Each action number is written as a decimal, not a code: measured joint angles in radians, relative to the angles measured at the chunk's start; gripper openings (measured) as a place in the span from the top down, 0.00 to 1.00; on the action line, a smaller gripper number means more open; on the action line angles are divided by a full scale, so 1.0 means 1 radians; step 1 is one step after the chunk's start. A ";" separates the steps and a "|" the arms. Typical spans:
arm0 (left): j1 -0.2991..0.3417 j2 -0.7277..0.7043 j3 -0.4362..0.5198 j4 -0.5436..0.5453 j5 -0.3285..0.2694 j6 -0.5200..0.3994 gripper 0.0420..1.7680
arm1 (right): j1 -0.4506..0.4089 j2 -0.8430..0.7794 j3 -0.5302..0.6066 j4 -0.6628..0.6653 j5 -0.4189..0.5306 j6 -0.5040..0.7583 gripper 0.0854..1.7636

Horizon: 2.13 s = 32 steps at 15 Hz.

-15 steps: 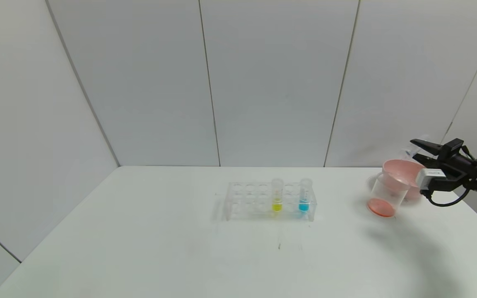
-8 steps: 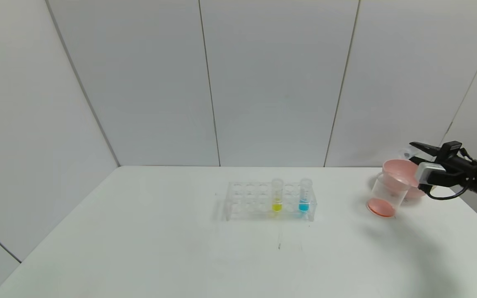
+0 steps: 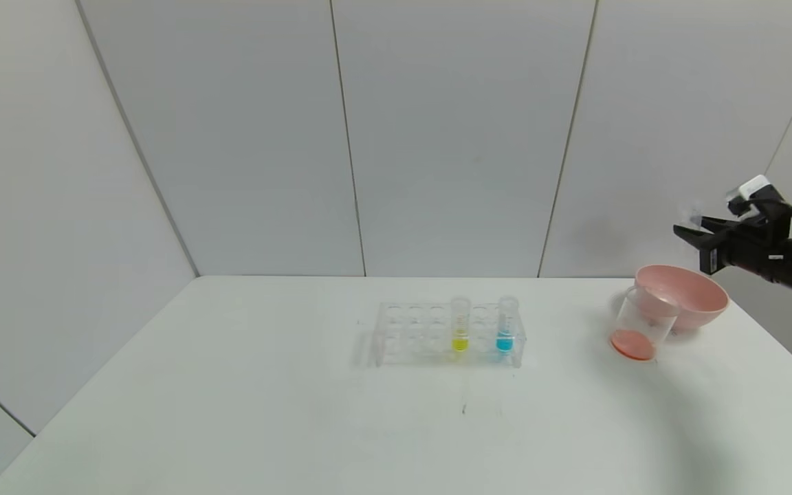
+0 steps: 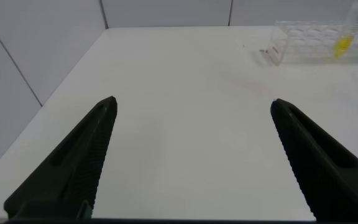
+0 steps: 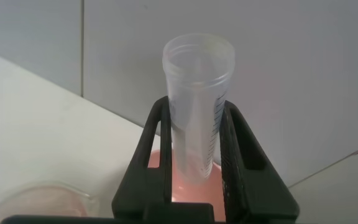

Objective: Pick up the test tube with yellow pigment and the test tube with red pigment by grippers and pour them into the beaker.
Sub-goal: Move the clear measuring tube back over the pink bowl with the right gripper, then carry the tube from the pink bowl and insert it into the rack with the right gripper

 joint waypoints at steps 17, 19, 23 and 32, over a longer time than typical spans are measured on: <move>0.000 0.000 0.000 0.000 0.000 0.000 0.00 | -0.034 0.013 0.137 0.000 -0.115 0.373 0.39; 0.000 0.000 0.000 0.000 0.000 0.000 0.00 | -0.037 0.001 0.137 0.001 -0.113 0.374 0.31; 0.000 0.000 0.000 0.000 0.000 0.000 0.00 | -0.037 -0.079 0.119 0.028 -0.106 0.379 0.20; 0.000 0.000 0.000 0.000 0.000 0.000 0.00 | 0.219 -0.470 0.161 0.400 -0.114 0.465 0.09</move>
